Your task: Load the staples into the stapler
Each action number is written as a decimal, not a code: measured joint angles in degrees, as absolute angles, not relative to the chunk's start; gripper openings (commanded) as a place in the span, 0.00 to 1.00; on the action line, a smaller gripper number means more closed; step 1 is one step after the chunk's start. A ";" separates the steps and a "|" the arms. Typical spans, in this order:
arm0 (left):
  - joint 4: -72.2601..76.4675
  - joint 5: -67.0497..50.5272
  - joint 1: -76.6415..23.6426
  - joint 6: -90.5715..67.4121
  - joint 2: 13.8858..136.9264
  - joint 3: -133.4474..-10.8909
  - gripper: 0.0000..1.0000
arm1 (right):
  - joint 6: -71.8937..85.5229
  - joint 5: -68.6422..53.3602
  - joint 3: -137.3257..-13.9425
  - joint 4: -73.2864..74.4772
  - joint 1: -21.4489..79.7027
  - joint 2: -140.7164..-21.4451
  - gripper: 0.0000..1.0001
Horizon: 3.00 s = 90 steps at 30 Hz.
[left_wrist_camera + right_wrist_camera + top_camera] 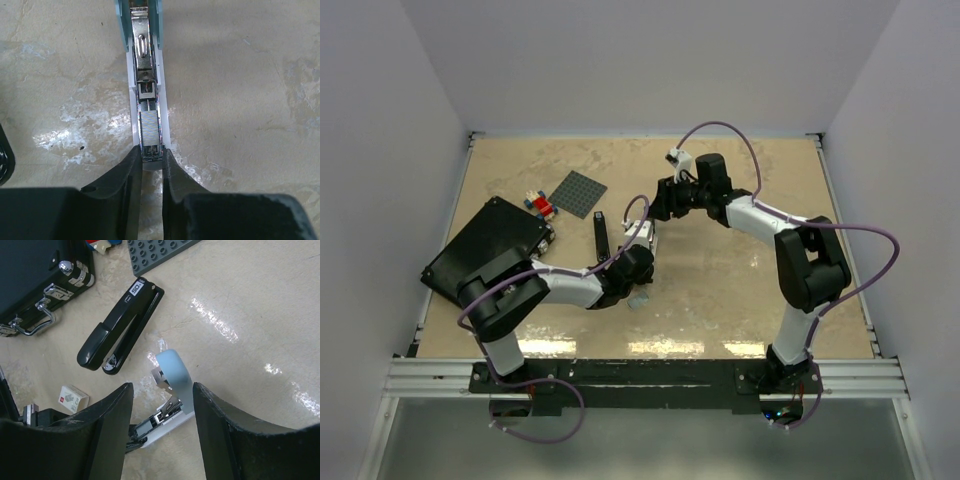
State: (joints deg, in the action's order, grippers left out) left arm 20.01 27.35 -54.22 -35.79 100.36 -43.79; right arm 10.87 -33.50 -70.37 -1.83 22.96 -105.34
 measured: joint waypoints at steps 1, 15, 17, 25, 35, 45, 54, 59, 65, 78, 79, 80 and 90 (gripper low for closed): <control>20.29 27.16 -54.11 -35.22 100.12 -43.35 0.16 | 10.87 -33.85 -70.37 -1.83 22.96 -105.34 0.56; 21.34 24.86 -53.12 -27.16 98.32 -41.12 0.10 | 12.16 -33.95 -70.37 -3.18 22.79 -105.36 0.55; 21.30 24.77 -53.12 -26.33 98.28 -41.12 0.10 | 12.75 -33.76 -70.32 -4.01 22.57 -105.36 0.55; 20.43 24.62 -53.10 -24.75 97.91 -41.10 0.08 | 13.47 -34.98 -69.71 -5.65 21.45 -105.36 0.49; 20.25 24.03 -52.99 -24.12 97.80 -41.10 0.05 | 12.97 -36.95 -69.04 -5.69 21.39 -105.49 0.32; 19.94 23.55 -52.97 -23.09 97.62 -41.10 0.04 | 10.68 -36.62 -64.42 -8.29 21.54 -102.10 0.27; 19.64 23.09 -52.99 -22.72 97.47 -41.12 0.04 | 8.32 -35.07 -53.95 -10.00 26.65 -92.44 0.27; 19.59 23.35 -52.88 -22.90 97.47 -41.12 0.04 | 9.19 -33.98 -49.98 -11.70 29.21 -89.93 0.27; 19.59 23.38 -52.88 -22.87 97.49 -41.12 0.14 | 11.11 -32.73 -46.02 -12.91 30.41 -87.77 0.30; 14.57 23.51 -52.88 -24.40 96.23 -41.43 0.76 | 15.49 -20.69 -42.76 -10.35 27.44 -75.16 0.32; 13.54 23.49 -52.88 -24.75 95.64 -41.47 0.79 | 15.66 -20.10 -42.63 -9.91 27.09 -74.37 0.33; 12.08 23.42 -52.88 -25.19 94.85 -41.58 0.81 | 15.86 -19.42 -42.59 -9.41 26.79 -73.60 0.33; -7.90 21.80 -51.31 -27.55 89.49 -54.74 0.78 | 18.50 -7.03 -42.61 1.39 26.33 -66.06 0.48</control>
